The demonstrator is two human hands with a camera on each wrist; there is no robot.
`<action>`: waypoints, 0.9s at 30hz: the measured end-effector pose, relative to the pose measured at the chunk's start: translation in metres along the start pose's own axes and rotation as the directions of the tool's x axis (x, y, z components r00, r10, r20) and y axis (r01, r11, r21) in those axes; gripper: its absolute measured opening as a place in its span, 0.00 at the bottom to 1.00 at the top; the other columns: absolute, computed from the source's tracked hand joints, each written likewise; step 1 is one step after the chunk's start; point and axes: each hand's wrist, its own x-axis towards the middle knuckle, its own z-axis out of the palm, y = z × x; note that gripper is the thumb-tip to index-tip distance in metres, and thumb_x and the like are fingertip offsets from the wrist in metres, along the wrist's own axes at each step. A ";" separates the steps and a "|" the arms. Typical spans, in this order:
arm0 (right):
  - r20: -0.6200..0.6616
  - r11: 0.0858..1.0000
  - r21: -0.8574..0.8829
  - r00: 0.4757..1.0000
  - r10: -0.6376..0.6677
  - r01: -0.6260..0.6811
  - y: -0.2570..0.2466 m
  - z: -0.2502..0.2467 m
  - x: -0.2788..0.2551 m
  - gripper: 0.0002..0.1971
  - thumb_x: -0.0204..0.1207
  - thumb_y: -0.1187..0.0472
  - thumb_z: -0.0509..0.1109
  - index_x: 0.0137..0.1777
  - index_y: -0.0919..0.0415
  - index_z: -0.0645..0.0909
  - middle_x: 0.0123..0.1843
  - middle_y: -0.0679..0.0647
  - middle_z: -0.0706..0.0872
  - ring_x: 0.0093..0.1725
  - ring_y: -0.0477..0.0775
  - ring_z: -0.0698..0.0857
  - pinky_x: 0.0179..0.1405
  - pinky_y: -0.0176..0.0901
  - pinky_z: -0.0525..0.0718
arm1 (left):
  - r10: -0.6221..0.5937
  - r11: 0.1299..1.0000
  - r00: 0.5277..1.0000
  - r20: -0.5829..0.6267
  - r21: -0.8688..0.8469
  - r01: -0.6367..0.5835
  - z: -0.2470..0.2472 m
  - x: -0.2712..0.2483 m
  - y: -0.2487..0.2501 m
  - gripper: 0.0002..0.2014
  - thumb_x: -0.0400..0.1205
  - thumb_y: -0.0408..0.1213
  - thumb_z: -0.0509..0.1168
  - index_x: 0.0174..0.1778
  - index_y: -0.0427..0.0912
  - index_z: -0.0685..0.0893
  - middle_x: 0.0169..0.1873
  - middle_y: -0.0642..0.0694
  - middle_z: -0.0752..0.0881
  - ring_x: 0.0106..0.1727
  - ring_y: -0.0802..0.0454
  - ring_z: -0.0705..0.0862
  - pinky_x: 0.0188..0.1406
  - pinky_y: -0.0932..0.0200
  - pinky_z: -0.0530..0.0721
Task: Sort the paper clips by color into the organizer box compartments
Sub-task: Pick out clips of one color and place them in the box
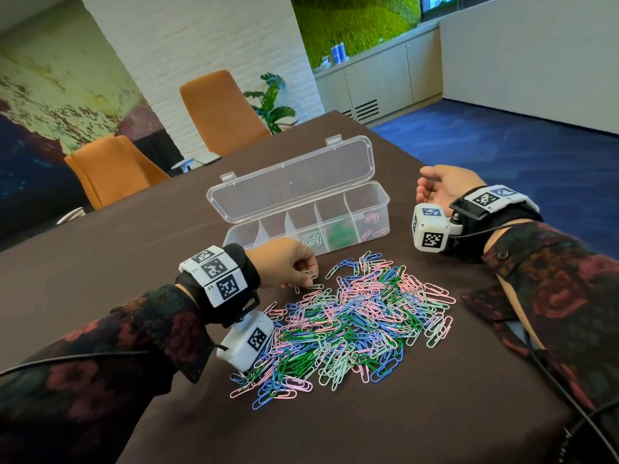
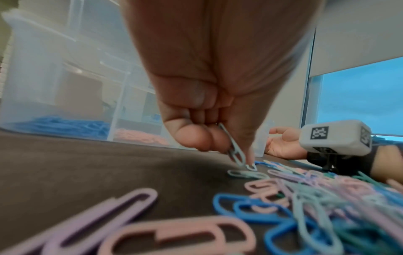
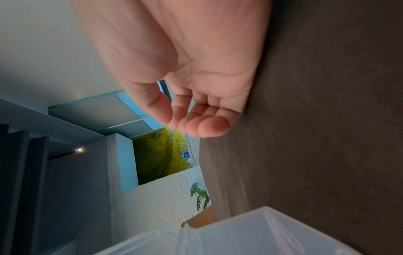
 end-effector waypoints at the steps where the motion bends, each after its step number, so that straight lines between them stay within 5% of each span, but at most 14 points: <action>1: -0.002 1.000 -0.001 1.000 -0.001 0.001 0.000 0.000 0.000 0.04 0.78 0.64 0.67 0.49 0.63 0.77 0.35 0.53 0.77 0.29 0.49 0.76 0.22 0.35 0.78 | 0.004 1.000 1.000 0.003 0.004 -0.004 0.002 0.001 0.001 0.05 0.79 0.31 0.70 0.46 0.43 0.80 0.33 0.50 0.83 0.26 0.64 0.79 0.27 0.70 0.80; 5: -0.004 1.000 -0.002 1.000 -0.006 0.006 0.000 0.000 0.001 0.05 0.78 0.64 0.67 0.52 0.64 0.77 0.35 0.53 0.78 0.29 0.49 0.76 0.22 0.35 0.78 | 0.023 0.992 1.000 0.014 0.124 -0.024 0.006 0.002 0.005 0.05 0.78 0.33 0.70 0.45 0.43 0.80 0.31 0.53 0.81 0.29 0.58 0.79 0.34 0.62 0.81; 11: -0.010 1.000 -0.004 1.000 0.013 -0.013 0.000 0.000 0.003 0.04 0.78 0.63 0.68 0.48 0.62 0.77 0.35 0.52 0.78 0.29 0.48 0.76 0.21 0.33 0.79 | 0.044 0.954 0.998 0.055 0.295 -0.058 0.005 0.001 0.007 0.04 0.80 0.36 0.68 0.47 0.40 0.81 0.30 0.54 0.76 0.30 0.56 0.74 0.30 0.71 0.69; 16: -0.007 1.000 0.006 1.000 0.020 -0.020 -0.001 0.000 0.002 0.03 0.78 0.63 0.67 0.48 0.63 0.77 0.34 0.53 0.77 0.29 0.48 0.76 0.20 0.32 0.78 | 0.026 0.986 0.998 0.063 0.165 -0.036 0.005 -0.003 -0.001 0.05 0.81 0.35 0.67 0.41 0.46 0.78 0.28 0.55 0.79 0.22 0.65 0.76 0.29 0.72 0.75; 27: -0.002 1.000 -0.009 1.000 0.008 -0.008 0.000 0.000 0.003 0.03 0.78 0.63 0.67 0.48 0.62 0.76 0.34 0.52 0.77 0.29 0.48 0.76 0.20 0.33 0.78 | 0.061 0.996 0.998 -0.016 -0.070 -0.062 -0.018 -0.014 -0.004 0.10 0.79 0.31 0.69 0.35 0.45 0.77 0.26 0.54 0.80 0.24 0.62 0.77 0.30 0.67 0.78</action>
